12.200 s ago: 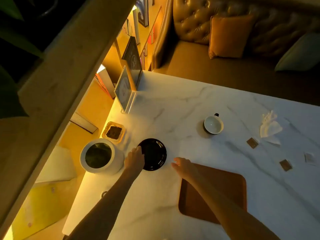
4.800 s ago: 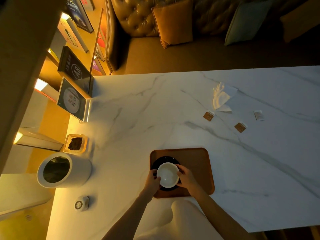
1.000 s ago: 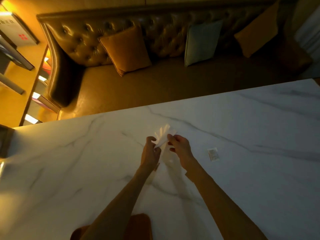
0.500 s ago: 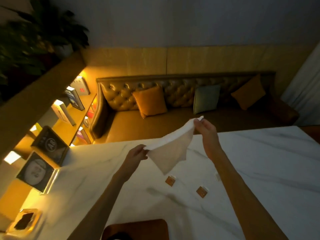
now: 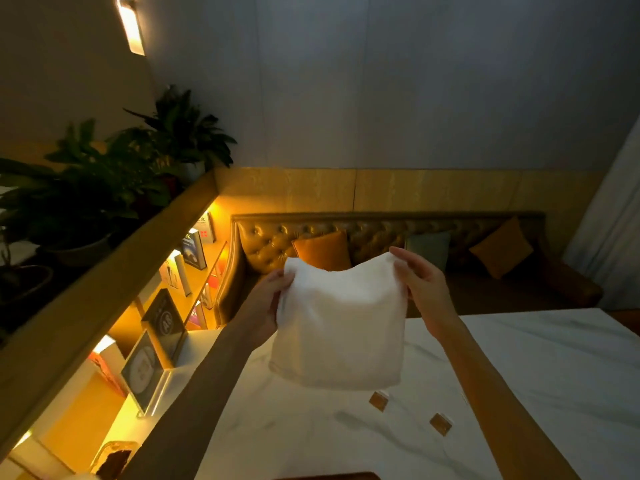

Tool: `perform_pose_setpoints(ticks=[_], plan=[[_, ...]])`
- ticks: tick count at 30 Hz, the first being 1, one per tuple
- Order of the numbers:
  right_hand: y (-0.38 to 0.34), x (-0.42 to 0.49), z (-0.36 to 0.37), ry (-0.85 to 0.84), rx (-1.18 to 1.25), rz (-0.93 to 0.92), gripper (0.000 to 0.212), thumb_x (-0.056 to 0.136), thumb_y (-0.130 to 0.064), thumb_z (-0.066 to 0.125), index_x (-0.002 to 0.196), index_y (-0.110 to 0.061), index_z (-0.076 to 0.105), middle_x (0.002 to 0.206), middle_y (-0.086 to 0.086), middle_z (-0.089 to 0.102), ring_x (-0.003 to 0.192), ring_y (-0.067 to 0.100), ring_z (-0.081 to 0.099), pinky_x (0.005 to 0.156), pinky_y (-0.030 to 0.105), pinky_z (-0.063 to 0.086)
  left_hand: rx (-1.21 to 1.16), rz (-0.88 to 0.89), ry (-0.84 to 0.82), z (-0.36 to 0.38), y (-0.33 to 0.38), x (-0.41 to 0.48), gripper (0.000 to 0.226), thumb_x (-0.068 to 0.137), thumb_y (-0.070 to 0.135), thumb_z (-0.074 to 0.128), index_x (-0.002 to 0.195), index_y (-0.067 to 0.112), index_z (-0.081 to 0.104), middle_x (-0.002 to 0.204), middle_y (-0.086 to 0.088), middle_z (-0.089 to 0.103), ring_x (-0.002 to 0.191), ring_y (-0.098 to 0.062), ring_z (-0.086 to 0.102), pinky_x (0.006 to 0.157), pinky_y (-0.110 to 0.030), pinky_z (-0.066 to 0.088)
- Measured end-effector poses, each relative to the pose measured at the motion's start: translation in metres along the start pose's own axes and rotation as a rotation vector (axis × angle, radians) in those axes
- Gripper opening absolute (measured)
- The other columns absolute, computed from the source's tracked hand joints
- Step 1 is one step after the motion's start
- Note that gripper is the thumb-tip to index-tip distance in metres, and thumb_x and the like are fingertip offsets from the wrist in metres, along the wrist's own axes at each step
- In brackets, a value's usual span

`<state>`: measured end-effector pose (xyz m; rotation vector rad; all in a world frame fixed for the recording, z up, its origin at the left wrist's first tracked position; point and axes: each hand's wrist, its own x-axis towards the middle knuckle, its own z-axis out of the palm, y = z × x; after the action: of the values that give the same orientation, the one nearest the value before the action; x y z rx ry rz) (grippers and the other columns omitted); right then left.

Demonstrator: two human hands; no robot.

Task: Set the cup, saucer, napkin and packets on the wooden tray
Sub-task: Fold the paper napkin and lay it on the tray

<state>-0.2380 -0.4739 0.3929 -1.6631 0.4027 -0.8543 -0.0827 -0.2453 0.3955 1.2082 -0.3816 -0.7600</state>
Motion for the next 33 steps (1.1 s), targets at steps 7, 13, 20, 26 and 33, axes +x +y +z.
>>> perform_pose_setpoints(ticks=[7,13,20,26,33], plan=[[-0.015,-0.005,0.021,-0.082,-0.243,-0.147,0.033,0.092,-0.025,0.061,0.124,-0.026,0.059,0.111,-0.012,0.061,0.099,0.01,0.063,0.068,0.02,0.057,0.23,0.073,0.1,0.015,0.005,-0.015,0.04,0.094,0.032,0.057,0.13,0.015,0.054,0.126,-0.008,0.062,0.112,-0.026,0.063,0.098,-0.049,0.052],[-0.037,-0.008,0.049,-0.159,-0.502,-0.505,0.028,0.096,-0.018,0.055,0.123,-0.02,0.061,0.108,0.001,0.064,0.09,0.005,0.062,0.08,0.029,0.058,0.499,0.484,0.143,0.066,0.009,-0.024,0.016,0.097,0.025,0.053,0.105,0.019,0.066,0.102,-0.005,0.07,0.093,-0.014,0.069,0.077,-0.029,0.06],[-0.054,-0.012,0.058,0.048,-0.39,-0.637,0.04,0.09,-0.025,0.062,0.128,-0.016,0.055,0.102,0.001,0.072,0.087,-0.001,0.065,0.073,0.005,0.051,0.562,0.634,0.145,0.1,0.019,-0.024,0.021,0.1,0.024,0.045,0.105,0.023,0.066,0.099,-0.007,0.071,0.091,-0.014,0.07,0.083,-0.039,0.06],[-0.051,-0.004,0.044,0.025,-0.362,-0.759,0.028,0.091,-0.008,0.06,0.118,-0.007,0.065,0.103,0.007,0.072,0.09,-0.003,0.063,0.077,0.008,0.051,0.521,0.594,-0.097,0.1,0.031,-0.017,0.025,0.1,0.025,0.046,0.11,0.017,0.067,0.101,-0.004,0.072,0.096,-0.012,0.07,0.082,-0.029,0.059],[-0.057,0.004,0.036,0.026,-0.467,-0.84,0.033,0.085,-0.038,0.065,0.11,-0.017,0.071,0.103,0.014,0.063,0.092,0.023,0.058,0.073,0.028,0.055,0.541,0.646,-0.152,0.093,0.039,-0.018,0.019,0.093,0.03,0.053,0.107,0.039,0.063,0.102,0.012,0.069,0.1,-0.007,0.068,0.075,-0.021,0.058]])
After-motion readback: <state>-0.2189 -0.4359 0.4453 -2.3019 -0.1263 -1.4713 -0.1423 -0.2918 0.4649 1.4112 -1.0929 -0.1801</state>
